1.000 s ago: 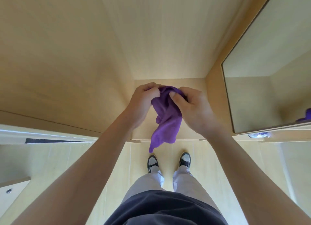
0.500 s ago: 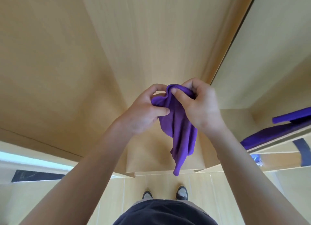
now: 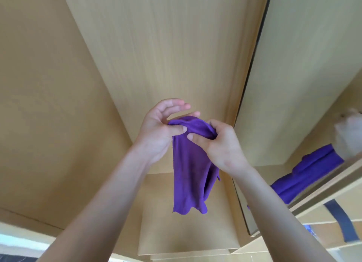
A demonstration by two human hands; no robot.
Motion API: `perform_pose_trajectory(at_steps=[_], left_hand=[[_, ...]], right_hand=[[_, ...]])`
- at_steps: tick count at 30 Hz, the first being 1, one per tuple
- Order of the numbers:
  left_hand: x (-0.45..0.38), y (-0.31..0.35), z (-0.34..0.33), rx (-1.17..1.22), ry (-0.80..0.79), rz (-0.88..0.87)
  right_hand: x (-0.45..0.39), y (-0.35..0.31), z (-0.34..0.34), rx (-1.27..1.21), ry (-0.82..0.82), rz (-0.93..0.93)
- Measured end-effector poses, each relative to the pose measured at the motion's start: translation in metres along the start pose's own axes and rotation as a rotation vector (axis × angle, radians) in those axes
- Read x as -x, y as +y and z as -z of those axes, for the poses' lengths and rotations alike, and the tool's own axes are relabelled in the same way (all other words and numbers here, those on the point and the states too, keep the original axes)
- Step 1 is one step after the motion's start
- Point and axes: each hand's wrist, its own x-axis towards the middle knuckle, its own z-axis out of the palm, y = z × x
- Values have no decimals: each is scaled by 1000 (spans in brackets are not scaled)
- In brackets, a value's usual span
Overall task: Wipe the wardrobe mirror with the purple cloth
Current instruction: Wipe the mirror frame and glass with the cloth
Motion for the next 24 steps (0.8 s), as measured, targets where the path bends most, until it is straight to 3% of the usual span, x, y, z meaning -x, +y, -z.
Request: perform_pose_trajectory(at_steps=[14,24], left_hand=[[-22,25,-20,129,-105,54],[-59,30,-9,3,-206,40]], right_hand=[[-15,-23,11,-194,-82,-12],[-27,-38,6,-9,153,93]])
